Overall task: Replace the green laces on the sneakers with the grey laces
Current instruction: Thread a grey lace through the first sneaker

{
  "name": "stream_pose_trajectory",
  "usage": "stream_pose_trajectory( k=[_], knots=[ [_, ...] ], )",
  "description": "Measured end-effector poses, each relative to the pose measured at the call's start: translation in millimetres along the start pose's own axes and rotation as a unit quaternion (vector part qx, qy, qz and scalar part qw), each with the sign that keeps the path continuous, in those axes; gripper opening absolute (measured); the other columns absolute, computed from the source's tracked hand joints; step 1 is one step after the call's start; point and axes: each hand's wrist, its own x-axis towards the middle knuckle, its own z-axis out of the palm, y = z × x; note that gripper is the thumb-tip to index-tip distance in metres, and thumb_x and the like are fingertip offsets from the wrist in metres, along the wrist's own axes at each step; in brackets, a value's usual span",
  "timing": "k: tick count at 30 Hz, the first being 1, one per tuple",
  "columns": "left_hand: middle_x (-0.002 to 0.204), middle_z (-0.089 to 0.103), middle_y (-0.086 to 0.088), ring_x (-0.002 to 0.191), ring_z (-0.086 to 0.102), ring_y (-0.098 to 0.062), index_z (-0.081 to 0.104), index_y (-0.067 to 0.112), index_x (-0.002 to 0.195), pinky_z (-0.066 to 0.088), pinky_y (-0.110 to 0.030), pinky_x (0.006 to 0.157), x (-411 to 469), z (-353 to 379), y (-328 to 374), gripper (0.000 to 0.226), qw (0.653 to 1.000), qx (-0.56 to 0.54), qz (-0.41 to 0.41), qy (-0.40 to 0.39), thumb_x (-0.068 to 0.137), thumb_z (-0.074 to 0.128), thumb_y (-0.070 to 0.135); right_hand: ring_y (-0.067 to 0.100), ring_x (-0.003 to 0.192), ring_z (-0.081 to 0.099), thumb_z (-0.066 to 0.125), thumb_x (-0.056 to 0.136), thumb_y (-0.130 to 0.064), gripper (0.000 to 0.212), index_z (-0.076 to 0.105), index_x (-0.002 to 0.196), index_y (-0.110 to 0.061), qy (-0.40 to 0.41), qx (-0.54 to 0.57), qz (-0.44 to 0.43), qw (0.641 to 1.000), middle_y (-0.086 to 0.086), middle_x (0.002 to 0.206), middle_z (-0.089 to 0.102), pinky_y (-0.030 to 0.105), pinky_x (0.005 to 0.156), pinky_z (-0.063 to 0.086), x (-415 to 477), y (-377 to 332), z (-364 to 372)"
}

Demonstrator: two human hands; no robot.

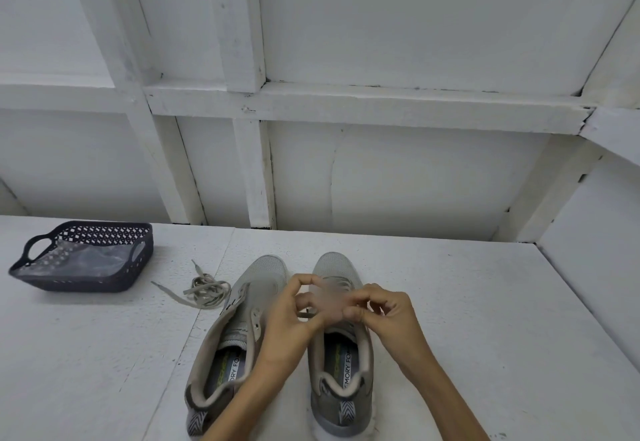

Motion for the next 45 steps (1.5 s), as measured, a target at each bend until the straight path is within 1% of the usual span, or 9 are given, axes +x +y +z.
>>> stream_pose_trajectory(
  k=[8, 15, 19, 22, 24, 27, 31, 38, 45],
  knots=[
    [0.067, 0.073, -0.005, 0.069, 0.069, -0.012, 0.054, 0.007, 0.102, 0.051, -0.016, 0.068, 9.8, -5.9, -6.8, 0.048, 0.999, 0.002, -0.030, -0.026, 0.065, 0.084, -0.001, 0.010, 0.076, 0.060, 0.078, 0.071, -0.017, 0.008, 0.078, 0.079, -0.017, -0.097, -0.034, -0.014, 0.995, -0.001, 0.074, 0.067, 0.021, 0.072, 0.045, 17.7, -2.7, -10.2],
    [0.106, 0.070, 0.003, 0.105, 0.065, -0.012, 0.065, 0.016, 0.104, 0.049, -0.031, 0.091, 11.8, -5.6, -7.1, 0.036, 0.995, 0.037, 0.018, -0.093, 0.075, 0.073, 0.036, 0.014, 0.072, 0.062, 0.074, 0.072, -0.009, 0.013, 0.076, 0.076, -0.022, -0.050, -0.092, -0.066, 0.992, -0.004, 0.074, 0.067, 0.022, 0.066, 0.047, 17.4, -0.4, -10.7],
    [0.106, 0.071, 0.007, 0.108, 0.064, -0.010, 0.067, 0.027, 0.102, 0.019, -0.061, 0.114, 16.3, -5.4, -9.5, 0.029, 0.991, 0.047, 0.015, -0.126, 0.076, 0.073, 0.039, 0.011, 0.068, 0.060, 0.073, 0.072, -0.010, 0.013, 0.075, 0.075, -0.022, -0.034, -0.096, -0.069, 0.992, -0.007, 0.074, 0.066, 0.017, 0.063, 0.044, 16.2, -7.8, -10.2],
    [0.108, 0.070, 0.013, 0.110, 0.062, -0.002, 0.066, 0.032, 0.099, 0.001, -0.042, 0.121, 17.1, 1.9, -10.8, 0.034, 0.990, 0.076, 0.030, -0.114, 0.069, 0.077, 0.043, 0.008, 0.067, 0.060, 0.072, 0.075, -0.003, 0.015, 0.074, 0.075, -0.019, -0.036, -0.066, -0.068, 0.995, -0.006, 0.076, 0.067, 0.015, 0.059, 0.045, 18.1, -18.6, -6.4],
    [0.118, 0.065, 0.017, 0.120, 0.055, 0.000, 0.061, 0.040, 0.110, 0.013, -0.033, 0.120, 14.8, 10.5, -16.6, 0.047, 0.991, 0.089, 0.041, -0.089, 0.068, 0.081, 0.041, 0.015, 0.066, 0.062, 0.070, 0.079, 0.004, 0.020, 0.072, 0.078, -0.015, -0.042, -0.048, -0.079, 0.995, -0.005, 0.076, 0.067, 0.021, 0.058, 0.050, 22.1, -29.9, -3.3],
    [0.142, 0.047, 0.014, 0.140, 0.034, -0.014, 0.038, 0.048, 0.137, 0.024, -0.055, 0.115, 9.7, 22.9, -31.6, 0.084, 0.987, 0.146, 0.064, -0.025, 0.065, 0.082, 0.050, 0.018, 0.050, 0.057, 0.066, 0.082, 0.010, 0.021, 0.068, 0.078, -0.010, -0.046, -0.003, -0.090, 0.995, -0.002, 0.071, 0.065, 0.026, 0.054, 0.051, 30.7, -50.9, 3.2],
    [0.149, 0.035, 0.008, 0.142, 0.029, -0.019, 0.030, 0.046, 0.142, 0.031, -0.051, 0.113, 7.3, 23.0, -43.0, 0.099, 0.992, 0.114, 0.054, 0.011, 0.061, 0.087, 0.050, 0.022, 0.048, 0.053, 0.064, 0.083, 0.006, 0.017, 0.067, 0.078, -0.010, -0.035, 0.088, -0.124, 0.988, 0.003, 0.065, 0.060, 0.026, 0.051, 0.048, 44.4, -75.1, 8.6],
    [0.132, 0.053, 0.006, 0.125, 0.052, -0.011, 0.040, 0.036, 0.133, 0.042, -0.041, 0.107, 4.4, 20.0, -43.9, 0.088, 0.999, 0.049, 0.016, 0.011, 0.060, 0.089, 0.039, 0.021, 0.051, 0.048, 0.069, 0.080, -0.005, 0.014, 0.070, 0.077, -0.018, -0.050, 0.162, -0.123, 0.978, 0.003, 0.067, 0.059, 0.023, 0.049, 0.044, 53.5, -77.8, 17.2],
    [0.141, 0.046, 0.010, 0.134, 0.042, -0.007, 0.038, 0.032, 0.138, 0.035, -0.031, 0.111, 2.8, 15.5, -48.9, 0.088, 1.000, 0.015, -0.007, -0.004, 0.064, 0.083, 0.048, 0.017, 0.074, 0.056, 0.066, 0.083, -0.012, 0.006, 0.065, 0.080, -0.017, -0.022, 0.131, -0.099, 0.986, 0.003, 0.077, 0.063, 0.025, 0.069, 0.049, 45.4, -71.1, 0.5]
  ],
)
